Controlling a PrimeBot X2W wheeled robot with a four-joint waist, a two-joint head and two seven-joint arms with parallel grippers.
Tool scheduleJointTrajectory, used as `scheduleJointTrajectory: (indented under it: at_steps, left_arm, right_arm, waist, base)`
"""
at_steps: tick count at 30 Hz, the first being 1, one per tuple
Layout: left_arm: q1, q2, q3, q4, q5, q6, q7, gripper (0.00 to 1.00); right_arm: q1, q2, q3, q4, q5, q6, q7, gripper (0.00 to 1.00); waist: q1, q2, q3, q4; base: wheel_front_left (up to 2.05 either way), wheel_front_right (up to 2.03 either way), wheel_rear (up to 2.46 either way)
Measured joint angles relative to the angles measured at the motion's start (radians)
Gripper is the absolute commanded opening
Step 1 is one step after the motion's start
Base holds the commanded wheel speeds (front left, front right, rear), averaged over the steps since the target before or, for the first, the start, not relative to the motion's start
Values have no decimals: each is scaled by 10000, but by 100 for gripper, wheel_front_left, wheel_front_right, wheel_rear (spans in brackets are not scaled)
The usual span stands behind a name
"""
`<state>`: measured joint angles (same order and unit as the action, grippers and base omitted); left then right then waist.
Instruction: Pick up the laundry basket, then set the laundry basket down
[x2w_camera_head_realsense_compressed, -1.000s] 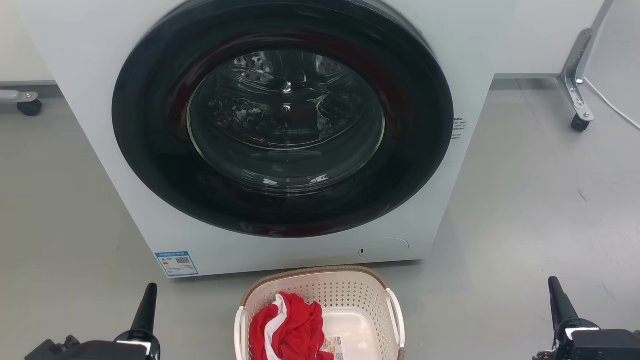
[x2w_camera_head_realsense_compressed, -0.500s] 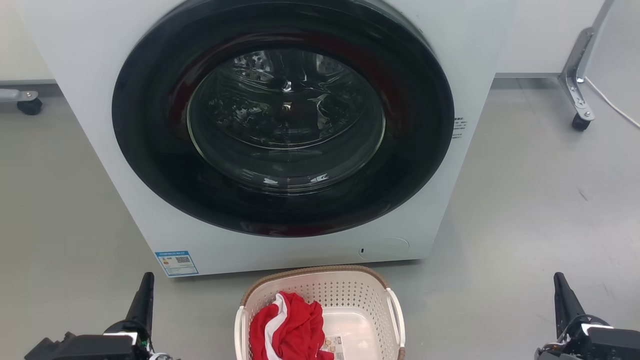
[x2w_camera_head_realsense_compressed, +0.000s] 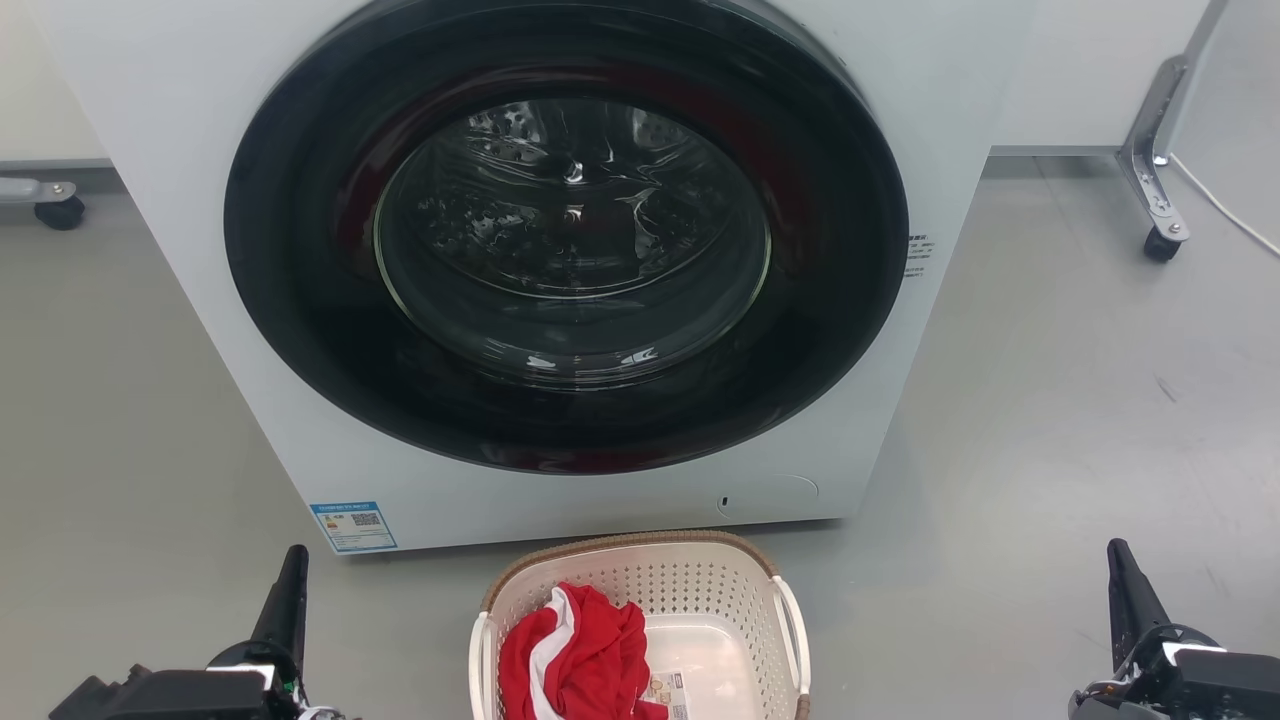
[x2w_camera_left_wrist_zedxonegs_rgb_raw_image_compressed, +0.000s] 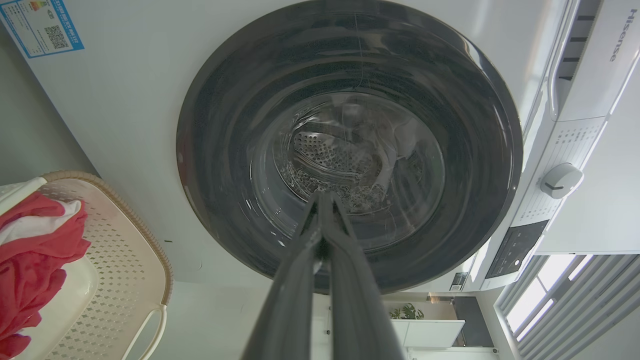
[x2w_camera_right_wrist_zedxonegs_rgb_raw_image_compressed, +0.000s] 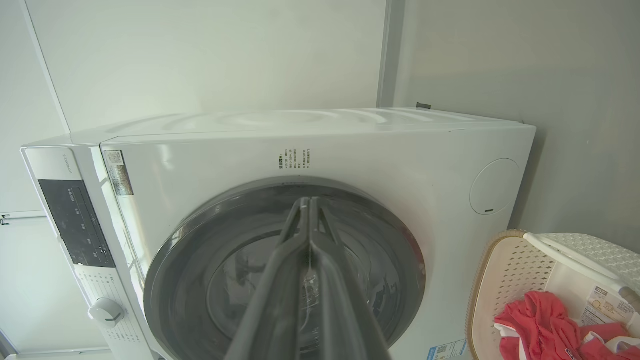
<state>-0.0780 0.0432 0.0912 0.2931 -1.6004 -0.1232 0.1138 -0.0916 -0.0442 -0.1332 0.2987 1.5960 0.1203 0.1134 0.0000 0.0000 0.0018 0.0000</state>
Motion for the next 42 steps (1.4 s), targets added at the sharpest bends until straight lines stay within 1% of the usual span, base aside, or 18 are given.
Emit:
scheduleJointTrajectory:
  at_steps: [42]
  left_arm:
    - [0,-2,-2,23,-2,-2,0,0]
  right_arm:
    - [0,2,2,2,12,0,0,0]
  waist:
    - [-1,0,-1,0]
  base:
    - [0,0,0]
